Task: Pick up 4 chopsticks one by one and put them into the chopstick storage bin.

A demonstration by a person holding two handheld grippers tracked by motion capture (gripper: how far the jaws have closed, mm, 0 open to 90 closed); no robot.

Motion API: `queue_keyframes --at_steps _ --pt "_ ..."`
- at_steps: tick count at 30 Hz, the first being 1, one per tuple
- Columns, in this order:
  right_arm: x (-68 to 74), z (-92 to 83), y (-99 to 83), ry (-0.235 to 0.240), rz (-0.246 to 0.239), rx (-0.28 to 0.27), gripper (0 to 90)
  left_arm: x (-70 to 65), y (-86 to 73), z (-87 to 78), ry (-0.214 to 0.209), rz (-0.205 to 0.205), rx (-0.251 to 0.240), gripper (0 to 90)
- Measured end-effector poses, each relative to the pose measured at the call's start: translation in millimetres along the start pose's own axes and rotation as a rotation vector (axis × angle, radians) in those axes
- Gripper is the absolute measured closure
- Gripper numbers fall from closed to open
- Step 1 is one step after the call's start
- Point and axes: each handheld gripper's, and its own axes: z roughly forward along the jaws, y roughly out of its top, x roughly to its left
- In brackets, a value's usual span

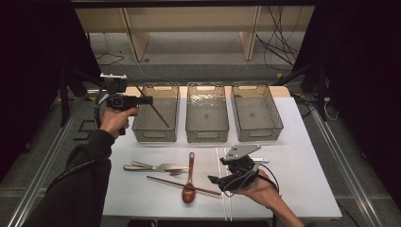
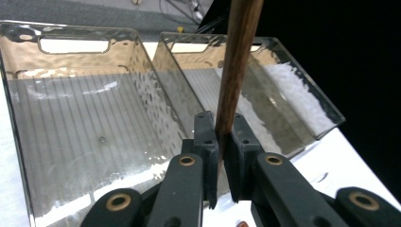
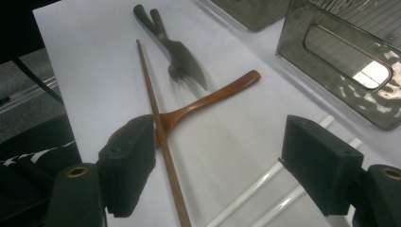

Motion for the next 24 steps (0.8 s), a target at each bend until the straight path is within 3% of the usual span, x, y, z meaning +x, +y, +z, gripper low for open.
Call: queue_keyframes --at_steps 14,24 --pt "1.3 2.0 -0.8 0.012 -0.008 0.017 27.4 11.8 -3.0 34.2 0.04 -0.034 0.095 83.4" --pt "-0.1 3.5 -1.2 0.01 -0.008 0.028 27.5 15.3 -12.6 46.3 0.043 -0.041 0.122 83.2"
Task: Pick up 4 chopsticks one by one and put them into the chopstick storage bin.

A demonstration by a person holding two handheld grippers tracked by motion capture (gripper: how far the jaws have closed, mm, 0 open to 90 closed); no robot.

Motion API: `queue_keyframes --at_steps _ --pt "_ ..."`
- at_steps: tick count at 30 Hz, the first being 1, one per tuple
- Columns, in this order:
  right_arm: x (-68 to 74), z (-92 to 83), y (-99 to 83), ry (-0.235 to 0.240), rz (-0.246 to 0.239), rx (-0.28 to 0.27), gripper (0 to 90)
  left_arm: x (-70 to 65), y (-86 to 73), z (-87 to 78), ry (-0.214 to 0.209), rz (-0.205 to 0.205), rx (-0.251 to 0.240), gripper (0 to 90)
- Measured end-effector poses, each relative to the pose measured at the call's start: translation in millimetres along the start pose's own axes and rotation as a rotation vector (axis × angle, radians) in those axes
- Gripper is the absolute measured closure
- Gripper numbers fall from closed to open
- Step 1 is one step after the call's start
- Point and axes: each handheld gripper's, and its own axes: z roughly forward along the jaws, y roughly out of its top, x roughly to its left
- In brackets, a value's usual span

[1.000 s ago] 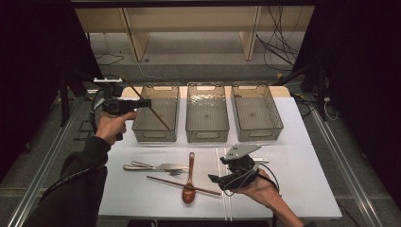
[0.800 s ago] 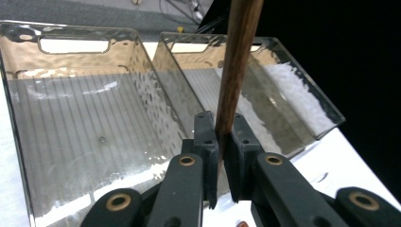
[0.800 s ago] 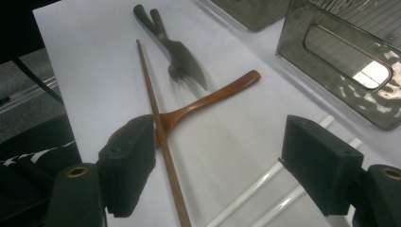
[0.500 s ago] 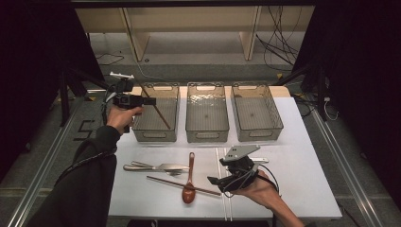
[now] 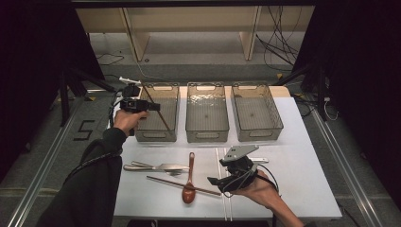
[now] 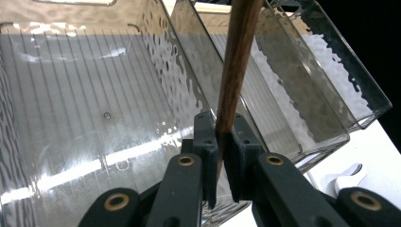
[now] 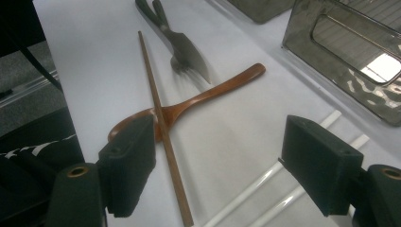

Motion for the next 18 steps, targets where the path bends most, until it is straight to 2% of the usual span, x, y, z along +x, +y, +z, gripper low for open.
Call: queue_keyframes --at_steps 6,14,18 --pt "-0.1 0.8 -0.2 0.003 -0.004 0.007 27.5 2.8 -3.3 4.8 0.01 -0.009 0.016 83.0" --pt "-1.2 0.1 0.0 0.001 -0.001 0.002 27.5 0.8 -4.2 11.5 0.024 0.006 0.051 82.9" --pt "-0.9 0.6 0.2 0.001 0.0 0.003 27.5 -0.5 -4.1 14.1 0.028 0.005 0.053 82.8"
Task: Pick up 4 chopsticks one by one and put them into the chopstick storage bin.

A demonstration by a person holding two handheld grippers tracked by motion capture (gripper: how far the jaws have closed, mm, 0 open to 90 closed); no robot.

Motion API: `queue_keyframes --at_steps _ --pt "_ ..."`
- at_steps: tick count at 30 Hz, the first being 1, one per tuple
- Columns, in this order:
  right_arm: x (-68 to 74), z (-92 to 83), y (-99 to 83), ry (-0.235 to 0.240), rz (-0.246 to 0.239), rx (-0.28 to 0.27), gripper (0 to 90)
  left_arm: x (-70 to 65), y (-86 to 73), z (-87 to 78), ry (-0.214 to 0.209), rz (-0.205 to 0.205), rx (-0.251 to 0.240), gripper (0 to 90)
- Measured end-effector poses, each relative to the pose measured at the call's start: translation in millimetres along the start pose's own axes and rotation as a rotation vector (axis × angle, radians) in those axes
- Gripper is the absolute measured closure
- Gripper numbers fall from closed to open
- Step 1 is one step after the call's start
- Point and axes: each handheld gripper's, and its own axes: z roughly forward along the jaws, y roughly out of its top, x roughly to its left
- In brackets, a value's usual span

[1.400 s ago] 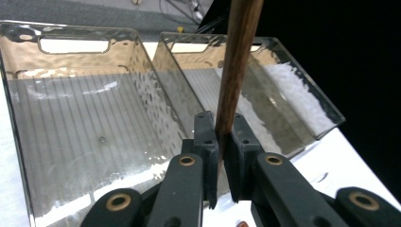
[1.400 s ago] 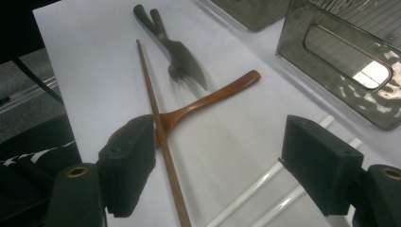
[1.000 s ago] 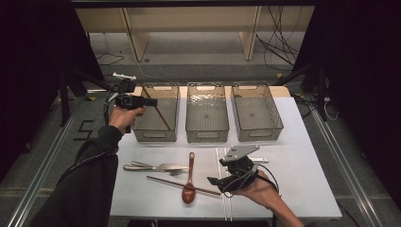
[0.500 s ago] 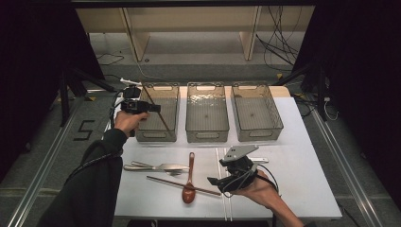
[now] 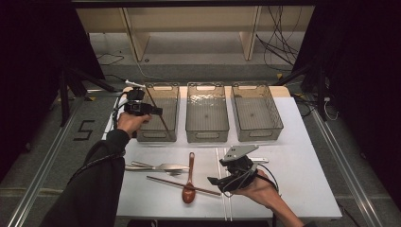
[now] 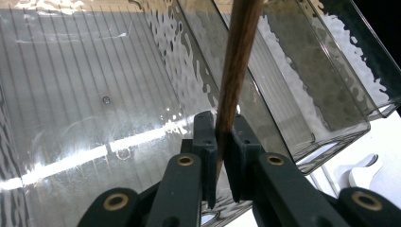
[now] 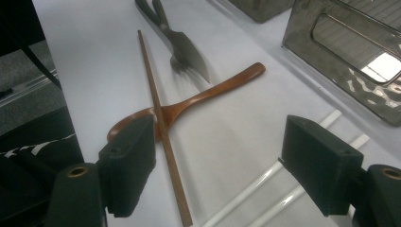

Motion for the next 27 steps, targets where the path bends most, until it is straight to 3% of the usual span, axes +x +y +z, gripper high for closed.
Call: queue_keyframes --at_steps 12,15,20,24,27 --pt "0.5 -0.1 0.0 0.004 -0.002 0.0 27.5 -0.6 3.4 6.4 0.054 0.015 0.019 79.8" --pt "0.3 0.0 -0.1 0.004 -0.003 0.003 27.5 -1.6 4.2 8.5 0.074 0.019 0.015 74.0" --pt "0.3 0.2 -0.1 0.005 -0.002 0.005 27.5 -3.2 5.2 12.4 0.126 0.046 0.031 57.1" --pt "0.4 0.5 -0.1 0.006 -0.003 0.006 27.5 -2.0 4.6 14.2 0.142 0.046 0.049 47.1" --pt "0.4 0.5 -0.1 0.007 -0.003 0.007 27.5 -4.1 2.5 12.1 0.122 0.051 0.046 43.0"
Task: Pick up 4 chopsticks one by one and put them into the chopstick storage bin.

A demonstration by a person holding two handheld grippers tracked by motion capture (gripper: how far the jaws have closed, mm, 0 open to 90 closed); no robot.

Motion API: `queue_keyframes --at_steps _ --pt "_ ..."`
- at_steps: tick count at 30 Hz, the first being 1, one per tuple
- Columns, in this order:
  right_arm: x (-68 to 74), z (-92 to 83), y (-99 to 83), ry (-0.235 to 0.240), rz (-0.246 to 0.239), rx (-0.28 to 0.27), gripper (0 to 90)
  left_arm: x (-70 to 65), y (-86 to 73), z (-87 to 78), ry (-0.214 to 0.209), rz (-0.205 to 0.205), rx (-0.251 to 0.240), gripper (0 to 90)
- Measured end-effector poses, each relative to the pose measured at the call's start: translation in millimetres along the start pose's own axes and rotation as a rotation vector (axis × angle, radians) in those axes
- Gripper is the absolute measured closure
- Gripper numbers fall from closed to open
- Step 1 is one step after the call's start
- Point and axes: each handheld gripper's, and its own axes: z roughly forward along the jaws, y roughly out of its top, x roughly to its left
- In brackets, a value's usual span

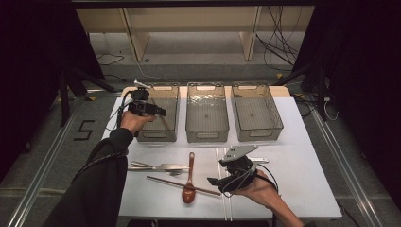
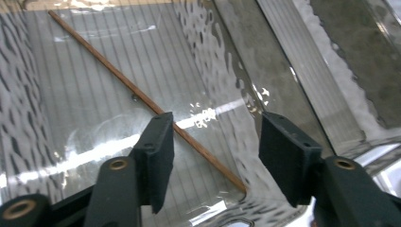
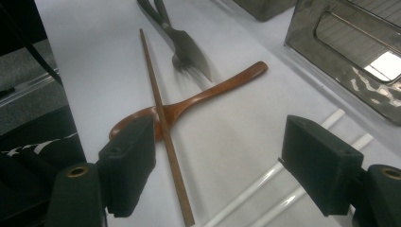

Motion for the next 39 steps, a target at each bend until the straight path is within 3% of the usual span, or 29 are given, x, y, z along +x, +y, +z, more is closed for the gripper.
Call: queue_keyframes --at_steps 4,8,11,16,21,25,29,39 --pt "0.4 0.6 0.5 0.0 0.001 0.007 27.5 -6.8 -5.5 -8.8 -0.042 0.036 0.001 34.9" --pt "3.8 2.3 2.8 0.004 -0.01 0.025 27.6 -14.7 -17.5 -25.8 -0.104 0.087 -0.031 29.1" --pt "7.5 7.1 4.4 0.006 -0.034 0.071 27.7 -20.6 -31.1 -39.6 -0.151 0.134 -0.038 25.7" --pt "11.3 18.1 4.7 0.028 -0.107 0.183 28.4 -36.7 -55.9 -59.4 -0.184 0.225 -0.048 21.6" --pt "16.6 26.0 5.1 0.034 -0.143 0.24 31.4 -53.6 -81.4 -68.7 -0.232 0.289 -0.034 17.9" --pt "18.4 31.8 4.8 0.046 -0.169 0.285 33.7 -68.8 -100.4 -71.5 -0.211 0.388 0.004 16.6" --pt "19.4 38.0 3.3 0.065 -0.185 0.317 36.7 -75.2 -115.9 -73.8 -0.214 0.436 0.029 16.4" --pt "21.3 45.9 0.5 0.076 -0.212 0.374 42.4 -82.6 -136.6 -76.9 -0.216 0.496 0.065 16.2"
